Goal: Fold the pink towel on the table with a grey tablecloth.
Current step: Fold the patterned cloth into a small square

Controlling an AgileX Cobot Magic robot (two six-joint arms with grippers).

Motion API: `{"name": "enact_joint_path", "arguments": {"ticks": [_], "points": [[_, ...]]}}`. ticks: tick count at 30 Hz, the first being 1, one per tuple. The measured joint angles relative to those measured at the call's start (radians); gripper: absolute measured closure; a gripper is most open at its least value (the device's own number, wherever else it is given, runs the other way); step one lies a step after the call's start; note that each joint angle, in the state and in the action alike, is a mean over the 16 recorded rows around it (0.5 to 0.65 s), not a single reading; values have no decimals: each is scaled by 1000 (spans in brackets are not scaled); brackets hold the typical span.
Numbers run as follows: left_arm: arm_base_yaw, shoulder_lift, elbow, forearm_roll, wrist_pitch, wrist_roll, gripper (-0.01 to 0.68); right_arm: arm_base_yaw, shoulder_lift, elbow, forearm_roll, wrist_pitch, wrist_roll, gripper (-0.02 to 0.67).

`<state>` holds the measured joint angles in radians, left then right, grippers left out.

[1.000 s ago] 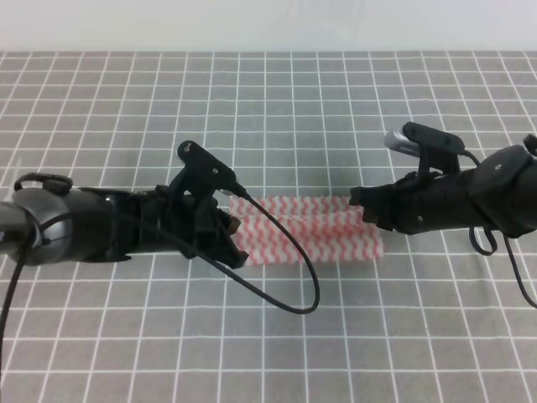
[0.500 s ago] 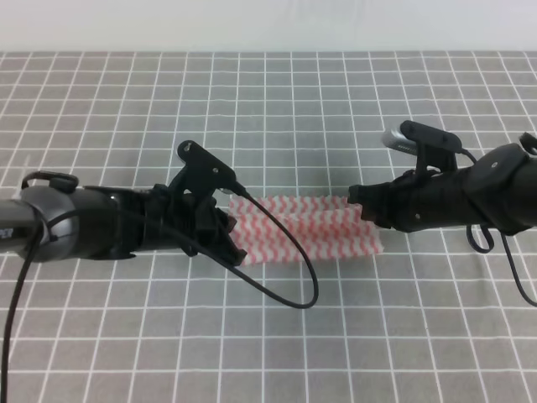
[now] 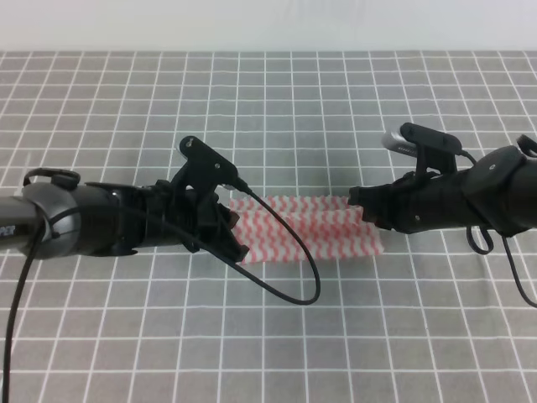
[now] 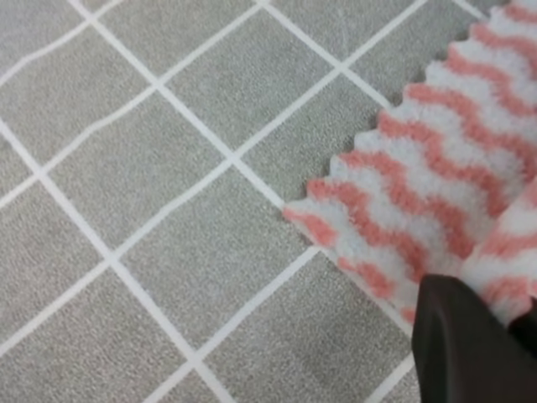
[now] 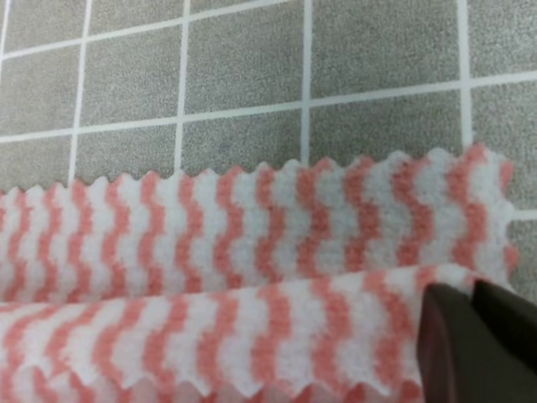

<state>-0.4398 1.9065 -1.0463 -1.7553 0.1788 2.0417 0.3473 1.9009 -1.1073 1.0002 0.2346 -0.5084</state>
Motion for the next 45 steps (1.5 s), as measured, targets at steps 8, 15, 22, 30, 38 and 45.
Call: {"name": "enact_joint_path", "arguments": {"ticks": [8,15,22,30,38,45], "points": [[0,0,-9,2,-2,2,676,0,3,0,2,-4,-1,664],[0,-1,-16,2,16,16,655,0,12,0,5,-4,0,663],[0,-1,-16,2,37,33,562,0,14,0,8,-4,1,663],[0,1,-31,4,37,41,439,0,16,-1,9,-4,1,664],[0,-2,-71,-2,8,41,399,0,20,-1,10,-6,1,664],[1,-1,-99,2,-12,41,399,0,16,-1,11,-8,1,664]]}}
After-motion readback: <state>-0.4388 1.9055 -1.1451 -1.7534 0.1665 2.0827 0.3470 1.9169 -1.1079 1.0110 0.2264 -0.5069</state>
